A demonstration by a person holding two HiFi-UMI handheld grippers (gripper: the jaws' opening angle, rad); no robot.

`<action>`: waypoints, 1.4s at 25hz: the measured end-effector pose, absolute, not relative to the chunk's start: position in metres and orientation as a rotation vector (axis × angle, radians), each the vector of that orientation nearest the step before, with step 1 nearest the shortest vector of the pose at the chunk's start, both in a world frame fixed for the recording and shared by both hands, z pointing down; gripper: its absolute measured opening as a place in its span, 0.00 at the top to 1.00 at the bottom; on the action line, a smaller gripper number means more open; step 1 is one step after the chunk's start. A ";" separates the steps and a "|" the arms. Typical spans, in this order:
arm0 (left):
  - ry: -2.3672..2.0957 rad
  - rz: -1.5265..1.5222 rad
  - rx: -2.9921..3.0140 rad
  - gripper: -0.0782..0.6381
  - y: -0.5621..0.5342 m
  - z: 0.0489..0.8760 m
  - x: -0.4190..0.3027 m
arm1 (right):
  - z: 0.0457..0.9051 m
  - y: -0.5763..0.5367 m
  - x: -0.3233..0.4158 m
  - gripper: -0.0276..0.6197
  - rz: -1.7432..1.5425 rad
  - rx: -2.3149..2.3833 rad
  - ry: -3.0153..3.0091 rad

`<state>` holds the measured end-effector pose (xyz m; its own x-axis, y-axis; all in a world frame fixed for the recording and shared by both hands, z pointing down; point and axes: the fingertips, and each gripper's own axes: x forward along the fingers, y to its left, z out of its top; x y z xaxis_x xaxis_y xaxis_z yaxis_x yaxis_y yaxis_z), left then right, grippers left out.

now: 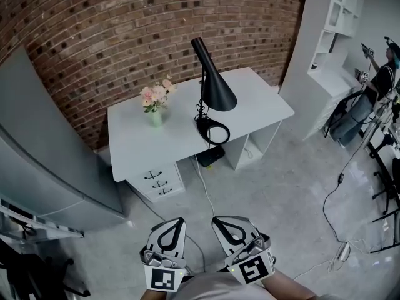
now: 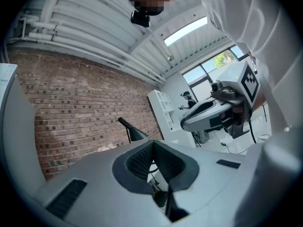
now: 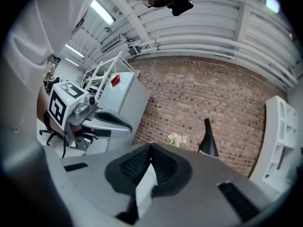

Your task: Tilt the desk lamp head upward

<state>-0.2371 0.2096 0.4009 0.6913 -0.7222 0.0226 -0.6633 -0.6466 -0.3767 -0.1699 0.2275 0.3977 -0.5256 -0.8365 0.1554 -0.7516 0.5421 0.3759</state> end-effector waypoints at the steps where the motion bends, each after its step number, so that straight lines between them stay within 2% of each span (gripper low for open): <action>1: 1.082 -0.244 -2.571 0.88 0.207 0.403 -0.236 | 0.400 0.225 -0.168 0.93 -0.369 1.316 -2.450; 5: 1.067 -0.249 -2.589 0.88 0.193 0.411 -0.220 | 0.405 0.219 -0.152 0.93 -0.339 1.341 -2.448; 19: 1.308 -0.184 -2.482 0.88 0.127 0.388 -0.076 | 0.407 0.153 -0.010 0.93 -0.388 1.157 -2.576; 35: 1.333 -0.169 -2.495 0.88 0.076 0.390 -0.057 | 0.397 0.101 0.012 0.93 -0.445 1.144 -2.598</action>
<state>-0.0567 0.0756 0.3902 0.5608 -0.8270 -0.0398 -0.7909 -0.5209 -0.3213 0.0119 0.1013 0.3972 -0.6527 -0.7482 0.1187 -0.6662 0.6415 0.3804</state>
